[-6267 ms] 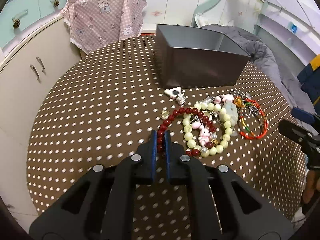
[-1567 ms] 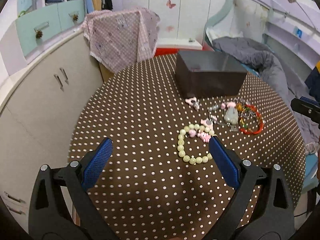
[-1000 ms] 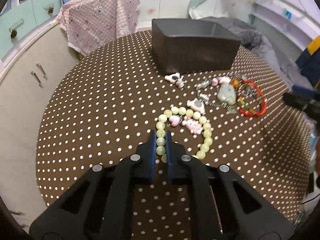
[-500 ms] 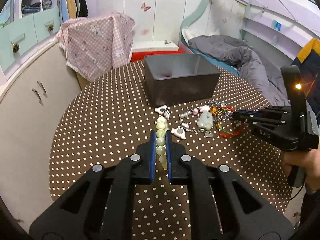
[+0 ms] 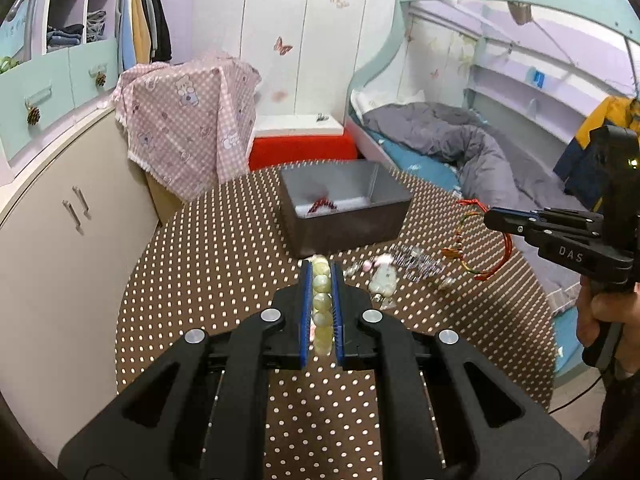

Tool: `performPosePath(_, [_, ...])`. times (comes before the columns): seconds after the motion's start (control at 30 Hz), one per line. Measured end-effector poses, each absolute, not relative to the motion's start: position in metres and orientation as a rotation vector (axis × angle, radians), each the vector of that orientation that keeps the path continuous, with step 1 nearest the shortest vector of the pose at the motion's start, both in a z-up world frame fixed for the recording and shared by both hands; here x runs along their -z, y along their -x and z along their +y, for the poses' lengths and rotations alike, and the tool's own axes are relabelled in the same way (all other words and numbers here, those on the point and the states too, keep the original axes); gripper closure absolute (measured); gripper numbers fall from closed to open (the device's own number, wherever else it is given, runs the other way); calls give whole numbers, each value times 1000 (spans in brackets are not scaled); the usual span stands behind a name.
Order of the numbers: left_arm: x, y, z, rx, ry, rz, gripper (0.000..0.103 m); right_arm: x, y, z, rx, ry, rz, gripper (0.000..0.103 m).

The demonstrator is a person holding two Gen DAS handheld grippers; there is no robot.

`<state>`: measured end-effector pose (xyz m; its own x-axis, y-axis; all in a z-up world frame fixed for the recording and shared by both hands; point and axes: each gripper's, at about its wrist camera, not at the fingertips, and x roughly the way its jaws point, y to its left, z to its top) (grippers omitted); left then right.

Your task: Organize jewelry

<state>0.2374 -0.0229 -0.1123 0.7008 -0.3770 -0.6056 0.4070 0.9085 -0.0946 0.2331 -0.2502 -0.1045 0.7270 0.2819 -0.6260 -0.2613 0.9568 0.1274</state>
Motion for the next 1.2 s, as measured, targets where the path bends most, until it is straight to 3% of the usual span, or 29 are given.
performPosePath(0.5, [42,-285,-36,484,-3,542,94,18,-285,-228,-370,17,525,99])
performPosePath(0.7, [36,-324,-55,495,17,563,94,19,-323,-219,-384,8,559,99])
performPosePath(0.9, [55,-364,-74,457,9,657,90,54,-366,-218,-365,-29,671,97])
performPosePath(0.93, [62,-372,-76,420,-4,687,61,60,-372,-220,-350,-41,690,94])
performPosePath(0.97, [65,-375,-76,395,-5,696,15,67,-377,-224,-324,-59,710,76])
performPosePath(1.0, [66,-374,-72,370,14,668,8,71,-378,-229,-303,-78,718,46])
performPosePath(1.07, [63,-368,-64,363,40,626,7,75,-374,-238,-271,-116,699,16])
performPosePath(1.2, [61,-360,-53,308,37,613,7,71,-363,-252,-226,-147,672,9])
